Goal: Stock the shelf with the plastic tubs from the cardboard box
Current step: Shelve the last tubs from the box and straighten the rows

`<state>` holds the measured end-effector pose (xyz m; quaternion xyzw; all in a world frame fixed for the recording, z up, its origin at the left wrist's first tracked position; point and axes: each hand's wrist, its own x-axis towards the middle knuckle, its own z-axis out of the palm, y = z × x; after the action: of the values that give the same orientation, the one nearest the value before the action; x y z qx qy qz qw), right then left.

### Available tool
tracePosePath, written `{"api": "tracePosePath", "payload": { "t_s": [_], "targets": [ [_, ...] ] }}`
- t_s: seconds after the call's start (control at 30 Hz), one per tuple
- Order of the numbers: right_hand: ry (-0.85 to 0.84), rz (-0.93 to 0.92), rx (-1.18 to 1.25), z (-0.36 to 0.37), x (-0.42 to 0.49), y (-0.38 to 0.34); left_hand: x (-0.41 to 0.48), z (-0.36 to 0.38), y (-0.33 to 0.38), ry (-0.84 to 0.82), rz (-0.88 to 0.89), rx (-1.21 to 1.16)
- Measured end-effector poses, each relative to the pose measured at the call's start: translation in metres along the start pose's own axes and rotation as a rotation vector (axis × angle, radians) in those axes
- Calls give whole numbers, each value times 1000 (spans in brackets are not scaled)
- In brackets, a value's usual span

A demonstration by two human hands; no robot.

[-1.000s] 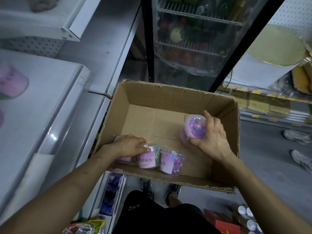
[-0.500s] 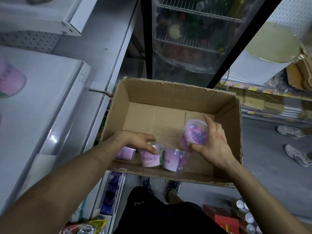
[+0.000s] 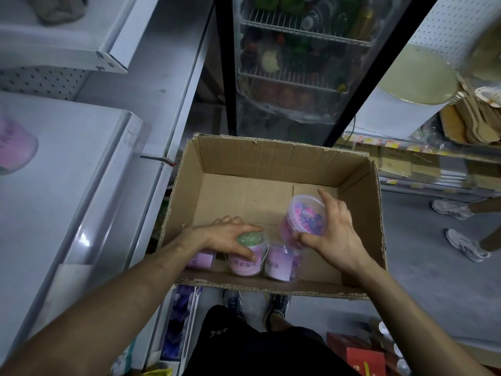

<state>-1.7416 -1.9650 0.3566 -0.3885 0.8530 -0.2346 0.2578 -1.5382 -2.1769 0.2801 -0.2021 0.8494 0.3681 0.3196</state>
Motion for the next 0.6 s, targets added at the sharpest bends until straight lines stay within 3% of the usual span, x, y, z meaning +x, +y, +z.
{"api": "tracePosePath", "payload": {
  "t_s": [0.23, 0.6],
  "targets": [
    [-50, -104, 72, -7, 5, -12, -25, -9, -1, 270, 19, -210],
    [-295, -443, 127, -31, 44, -57, -131, -15, 20, 729, -129, -483]
  ]
}}
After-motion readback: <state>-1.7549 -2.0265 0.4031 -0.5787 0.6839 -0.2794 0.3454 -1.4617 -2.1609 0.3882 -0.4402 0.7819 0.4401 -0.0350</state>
